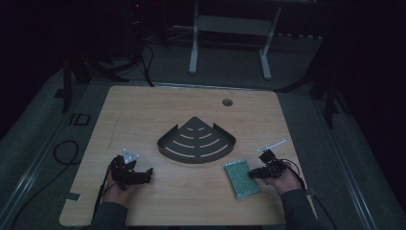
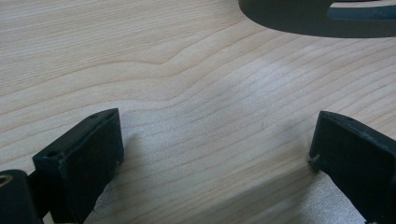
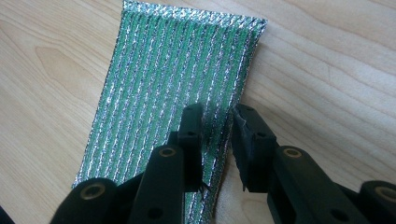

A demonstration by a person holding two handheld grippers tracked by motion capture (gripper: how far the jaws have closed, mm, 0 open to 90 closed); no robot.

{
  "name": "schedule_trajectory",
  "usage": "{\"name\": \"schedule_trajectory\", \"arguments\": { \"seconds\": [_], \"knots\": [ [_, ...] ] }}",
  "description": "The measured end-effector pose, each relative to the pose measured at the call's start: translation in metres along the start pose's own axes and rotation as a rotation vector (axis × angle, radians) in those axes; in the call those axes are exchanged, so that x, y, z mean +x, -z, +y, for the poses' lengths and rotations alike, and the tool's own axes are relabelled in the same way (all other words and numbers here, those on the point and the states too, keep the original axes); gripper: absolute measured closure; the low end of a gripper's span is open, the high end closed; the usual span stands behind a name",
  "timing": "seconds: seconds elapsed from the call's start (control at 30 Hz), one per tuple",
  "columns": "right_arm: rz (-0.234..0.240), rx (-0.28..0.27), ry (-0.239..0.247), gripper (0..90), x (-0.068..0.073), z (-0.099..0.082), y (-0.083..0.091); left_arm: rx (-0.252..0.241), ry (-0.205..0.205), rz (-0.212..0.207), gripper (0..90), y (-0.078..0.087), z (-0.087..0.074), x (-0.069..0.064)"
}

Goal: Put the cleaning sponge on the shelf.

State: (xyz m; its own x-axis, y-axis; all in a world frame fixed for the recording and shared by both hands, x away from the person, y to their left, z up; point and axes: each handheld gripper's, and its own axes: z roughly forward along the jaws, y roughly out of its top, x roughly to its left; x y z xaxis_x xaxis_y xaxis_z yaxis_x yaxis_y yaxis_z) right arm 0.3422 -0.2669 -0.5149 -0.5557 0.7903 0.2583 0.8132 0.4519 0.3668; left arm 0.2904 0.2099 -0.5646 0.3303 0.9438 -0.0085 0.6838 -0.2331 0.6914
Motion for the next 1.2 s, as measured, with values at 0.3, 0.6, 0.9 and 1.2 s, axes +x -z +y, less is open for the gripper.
{"name": "schedule_trajectory", "arguments": {
  "seconds": [0.3,0.6,0.9,1.2],
  "knots": [
    [0.028,0.049,-0.028,76.5,-0.003,0.005,-0.004,0.0,0.0,0.0,3.0,0.0,0.0,0.0],
    [0.017,0.08,0.019,85.3,-0.001,0.01,-0.005,0.0,0.0,0.0,3.0,0.0,0.0,0.0],
    [-0.02,0.086,0.062,89.1,0.005,0.014,-0.003,0.0,0.0,0.0,3.0,0.0,0.0,0.0],
    [-0.045,0.044,0.094,89.3,0.011,0.016,0.008,0.001,-0.001,0.0,3.0,0.0,0.0,0.0]
  ]
}}
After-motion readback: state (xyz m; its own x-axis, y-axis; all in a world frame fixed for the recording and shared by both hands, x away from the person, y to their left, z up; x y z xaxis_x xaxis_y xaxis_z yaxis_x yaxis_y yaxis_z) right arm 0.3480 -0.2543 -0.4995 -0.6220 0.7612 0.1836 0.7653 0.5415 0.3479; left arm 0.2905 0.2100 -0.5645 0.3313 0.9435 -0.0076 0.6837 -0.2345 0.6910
